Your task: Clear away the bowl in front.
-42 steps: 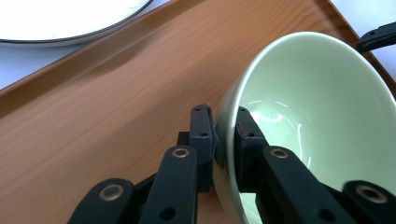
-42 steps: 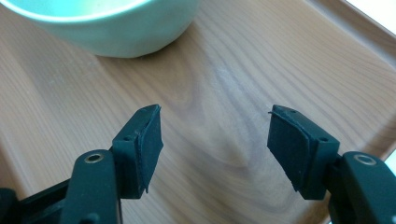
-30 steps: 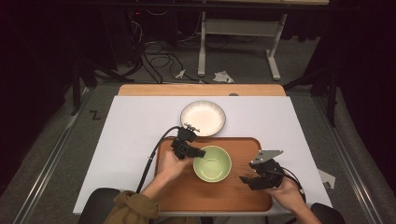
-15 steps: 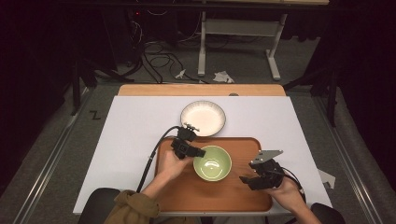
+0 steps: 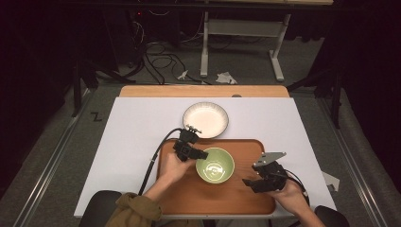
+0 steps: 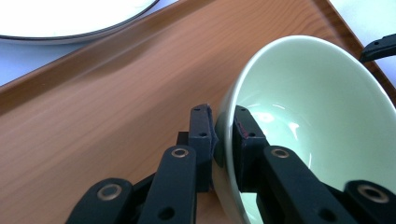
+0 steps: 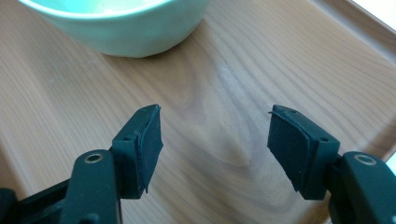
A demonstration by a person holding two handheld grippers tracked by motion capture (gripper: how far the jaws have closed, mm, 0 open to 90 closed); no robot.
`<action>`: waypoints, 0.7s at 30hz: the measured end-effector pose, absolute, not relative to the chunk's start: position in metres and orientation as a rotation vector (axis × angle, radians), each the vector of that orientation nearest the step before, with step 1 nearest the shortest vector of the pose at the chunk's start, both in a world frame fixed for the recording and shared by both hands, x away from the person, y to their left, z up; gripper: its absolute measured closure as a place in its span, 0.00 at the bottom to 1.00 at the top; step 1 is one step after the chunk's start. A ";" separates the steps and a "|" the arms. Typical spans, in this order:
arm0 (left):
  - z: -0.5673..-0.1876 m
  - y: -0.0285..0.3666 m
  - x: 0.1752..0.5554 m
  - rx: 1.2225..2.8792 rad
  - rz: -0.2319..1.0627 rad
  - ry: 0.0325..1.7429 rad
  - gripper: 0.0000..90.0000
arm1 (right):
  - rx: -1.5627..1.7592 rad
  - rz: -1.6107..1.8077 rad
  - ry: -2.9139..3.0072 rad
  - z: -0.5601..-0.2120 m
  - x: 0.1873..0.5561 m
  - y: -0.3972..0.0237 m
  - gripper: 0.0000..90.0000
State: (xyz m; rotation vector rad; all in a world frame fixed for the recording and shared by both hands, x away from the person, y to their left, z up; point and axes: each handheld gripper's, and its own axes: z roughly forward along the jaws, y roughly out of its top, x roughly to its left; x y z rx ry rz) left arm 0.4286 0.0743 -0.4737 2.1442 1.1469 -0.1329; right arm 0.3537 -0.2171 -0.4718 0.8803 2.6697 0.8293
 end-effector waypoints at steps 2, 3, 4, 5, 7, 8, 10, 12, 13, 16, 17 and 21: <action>-0.474 0.074 0.429 2.143 -0.133 1.146 0.89 | 0.880 0.832 2.669 -0.472 0.354 -0.217 0.39; -0.474 0.074 0.429 2.143 -0.135 1.147 0.89 | 0.880 0.832 2.670 -0.472 0.354 -0.217 0.39; -0.474 0.074 0.429 2.142 -0.136 1.147 0.89 | 0.880 0.832 2.670 -0.472 0.354 -0.217 0.39; -0.474 0.074 0.429 2.142 -0.137 1.147 0.89 | 0.879 0.831 2.672 -0.472 0.354 -0.217 0.39; -0.475 0.074 0.429 2.143 -0.135 1.147 0.89 | 0.871 0.824 2.676 -0.471 0.354 -0.218 0.39; -0.475 0.073 0.428 2.144 -0.131 1.149 0.88 | 0.871 0.827 2.675 -0.471 0.354 -0.218 0.39; -0.475 0.071 0.427 2.153 -0.122 1.141 0.86 | 0.872 0.825 2.676 -0.471 0.354 -0.218 0.39; -0.474 0.071 0.426 2.160 -0.121 1.137 0.84 | 0.873 0.828 2.674 -0.472 0.354 -0.218 0.39; -0.474 0.071 0.426 2.159 -0.123 1.137 0.84 | 0.870 0.827 2.675 -0.472 0.354 -0.218 0.39; -0.474 0.071 0.426 2.154 -0.121 1.133 0.80 | 0.882 0.830 2.670 -0.472 0.354 -0.217 0.39; -0.473 0.071 0.426 2.155 -0.118 1.130 0.79 | 0.880 0.829 2.671 -0.472 0.354 -0.217 0.39; -0.472 0.072 0.425 2.152 -0.105 1.127 0.70 | 0.883 0.830 2.670 -0.472 0.354 -0.217 0.39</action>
